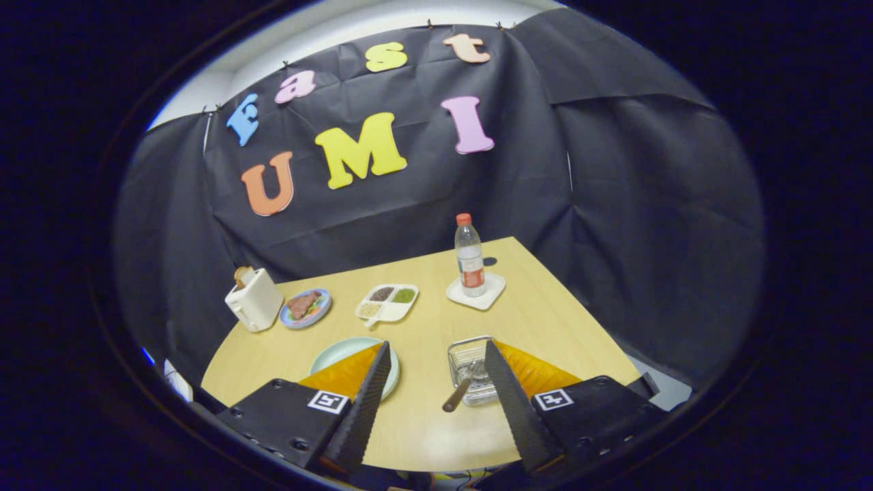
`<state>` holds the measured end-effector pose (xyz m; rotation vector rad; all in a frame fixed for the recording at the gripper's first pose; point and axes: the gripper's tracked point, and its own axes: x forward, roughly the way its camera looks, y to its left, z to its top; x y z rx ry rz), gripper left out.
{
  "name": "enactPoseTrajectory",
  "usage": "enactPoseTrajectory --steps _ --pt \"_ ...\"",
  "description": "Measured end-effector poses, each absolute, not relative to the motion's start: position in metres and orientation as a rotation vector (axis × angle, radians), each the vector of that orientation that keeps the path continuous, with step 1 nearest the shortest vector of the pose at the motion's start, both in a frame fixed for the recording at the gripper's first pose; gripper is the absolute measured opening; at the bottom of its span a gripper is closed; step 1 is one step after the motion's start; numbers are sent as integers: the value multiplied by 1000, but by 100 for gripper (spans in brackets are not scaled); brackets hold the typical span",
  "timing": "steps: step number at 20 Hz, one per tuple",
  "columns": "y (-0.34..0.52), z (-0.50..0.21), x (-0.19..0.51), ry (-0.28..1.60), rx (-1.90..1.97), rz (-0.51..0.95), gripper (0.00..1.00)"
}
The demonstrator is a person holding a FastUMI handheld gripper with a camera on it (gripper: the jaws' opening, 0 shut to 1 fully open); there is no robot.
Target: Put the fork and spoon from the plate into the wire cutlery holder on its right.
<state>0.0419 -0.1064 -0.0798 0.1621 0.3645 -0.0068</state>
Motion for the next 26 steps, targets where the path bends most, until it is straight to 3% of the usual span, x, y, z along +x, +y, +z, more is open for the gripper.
enactPoseTrajectory --steps 13,26 --pt "-19 -34 -3 101 82 65 96" --pt "27 -26 -16 -11 -22 -6 96"
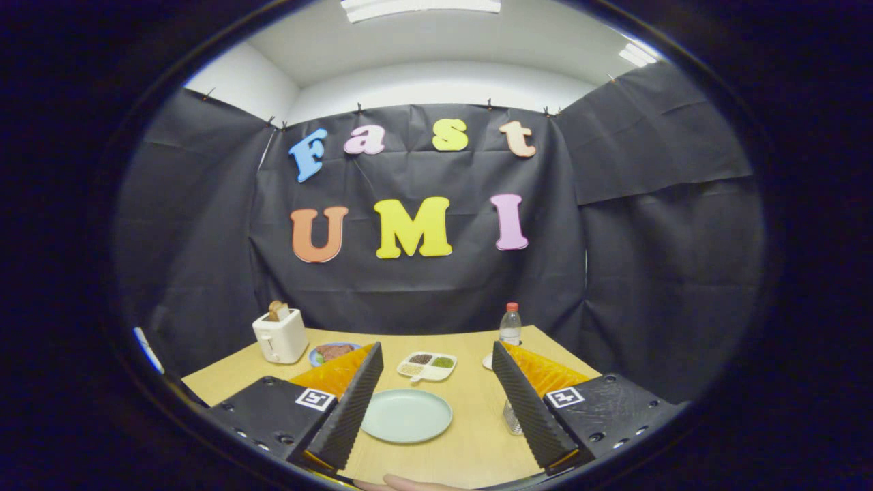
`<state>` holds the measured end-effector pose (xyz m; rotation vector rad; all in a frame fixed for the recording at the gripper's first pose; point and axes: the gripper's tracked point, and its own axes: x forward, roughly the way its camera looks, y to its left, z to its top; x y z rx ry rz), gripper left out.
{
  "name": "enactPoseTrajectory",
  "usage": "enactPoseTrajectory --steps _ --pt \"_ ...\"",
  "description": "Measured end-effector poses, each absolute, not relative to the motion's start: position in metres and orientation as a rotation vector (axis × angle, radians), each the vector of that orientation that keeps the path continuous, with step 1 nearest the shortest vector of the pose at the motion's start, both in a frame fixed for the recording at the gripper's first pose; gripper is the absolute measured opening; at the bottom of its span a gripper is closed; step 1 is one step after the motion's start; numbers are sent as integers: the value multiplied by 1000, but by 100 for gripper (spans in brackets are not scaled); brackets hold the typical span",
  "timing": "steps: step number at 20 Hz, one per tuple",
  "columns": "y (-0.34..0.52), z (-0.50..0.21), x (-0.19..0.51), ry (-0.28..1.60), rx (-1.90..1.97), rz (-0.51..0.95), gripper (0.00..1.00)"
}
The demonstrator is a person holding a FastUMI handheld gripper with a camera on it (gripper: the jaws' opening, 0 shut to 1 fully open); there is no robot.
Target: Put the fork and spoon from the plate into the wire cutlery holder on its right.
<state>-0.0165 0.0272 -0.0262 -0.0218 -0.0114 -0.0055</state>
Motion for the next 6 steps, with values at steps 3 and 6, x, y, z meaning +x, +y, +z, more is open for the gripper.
enactPoseTrajectory --steps 3,6 --pt "33 -26 -17 -19 -27 -8 96" --pt "36 -28 -14 -19 -27 -11 96"
